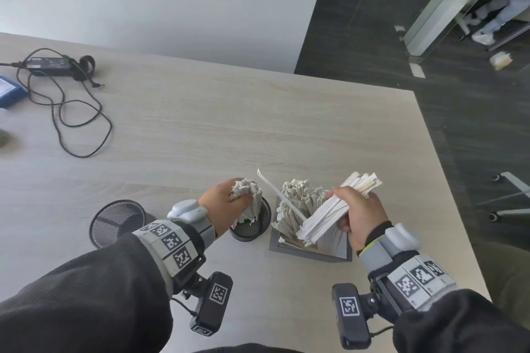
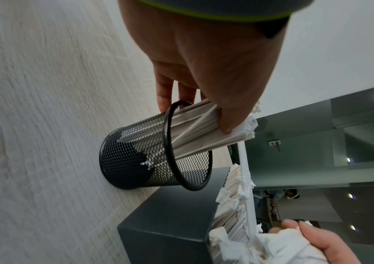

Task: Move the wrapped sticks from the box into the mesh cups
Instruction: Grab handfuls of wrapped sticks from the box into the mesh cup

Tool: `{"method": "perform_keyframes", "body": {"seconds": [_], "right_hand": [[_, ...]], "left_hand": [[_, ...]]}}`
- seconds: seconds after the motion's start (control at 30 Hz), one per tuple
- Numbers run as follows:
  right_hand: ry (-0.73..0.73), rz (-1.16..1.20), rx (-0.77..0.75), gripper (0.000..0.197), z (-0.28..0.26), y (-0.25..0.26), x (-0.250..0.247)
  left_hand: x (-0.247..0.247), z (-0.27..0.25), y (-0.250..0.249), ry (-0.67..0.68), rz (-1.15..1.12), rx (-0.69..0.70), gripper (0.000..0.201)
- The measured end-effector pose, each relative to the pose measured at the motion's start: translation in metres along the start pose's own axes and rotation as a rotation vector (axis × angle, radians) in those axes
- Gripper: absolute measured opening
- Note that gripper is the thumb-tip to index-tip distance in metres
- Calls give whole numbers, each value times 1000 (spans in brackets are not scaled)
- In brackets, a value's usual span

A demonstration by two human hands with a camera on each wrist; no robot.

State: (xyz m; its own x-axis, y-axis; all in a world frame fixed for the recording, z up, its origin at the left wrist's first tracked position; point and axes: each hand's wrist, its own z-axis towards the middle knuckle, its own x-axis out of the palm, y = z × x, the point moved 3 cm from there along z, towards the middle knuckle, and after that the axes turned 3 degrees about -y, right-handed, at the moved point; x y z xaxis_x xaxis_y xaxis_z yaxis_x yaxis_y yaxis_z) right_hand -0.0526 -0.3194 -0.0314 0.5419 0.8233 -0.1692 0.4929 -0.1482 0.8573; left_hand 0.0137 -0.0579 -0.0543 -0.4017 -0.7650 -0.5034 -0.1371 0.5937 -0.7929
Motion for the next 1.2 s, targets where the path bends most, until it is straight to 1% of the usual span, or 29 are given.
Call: {"method": "perform_keyframes", "body": {"seconds": [0.17,0.2,0.3,0.5,0.6,0.67,0.77,0.83,0.93,1.0,1.13,1.2], "right_hand": [[128,-5,3,13,-10,2,27],[143,1,8,15,-11,3,29],[171,57,30,14,-13,4,34],[225,220,70,24,-18,5,36],[206,264,42,19,-21,6,45],[171,240,-8,18,-22,6,53],[119,89,-84,21,-24,4,64],[124,-48,-129,22,-27,2,71],[183,-365,-297,35,-33,4,80],[249,-521,-417,40,-37,4,86],[316,-707,-573,38,-38,0,95],[353,-737,-619,38,-37,-4,95]], "left_hand": [[-1,-1,-7,20,29,4,51],[-2,-1,-7,23,25,2,55],[-3,-2,-7,45,0,2,59],[-3,-5,-6,41,-1,15,65],[-2,-3,-2,53,-6,11,67],[-3,-3,-2,58,3,12,67],[-4,-5,-1,48,2,15,63],[-4,-5,1,37,7,10,64],[-3,-4,7,45,18,8,67],[-1,-4,10,57,18,13,68],[2,-6,12,63,4,44,64],[2,-6,15,69,0,57,63]]}}
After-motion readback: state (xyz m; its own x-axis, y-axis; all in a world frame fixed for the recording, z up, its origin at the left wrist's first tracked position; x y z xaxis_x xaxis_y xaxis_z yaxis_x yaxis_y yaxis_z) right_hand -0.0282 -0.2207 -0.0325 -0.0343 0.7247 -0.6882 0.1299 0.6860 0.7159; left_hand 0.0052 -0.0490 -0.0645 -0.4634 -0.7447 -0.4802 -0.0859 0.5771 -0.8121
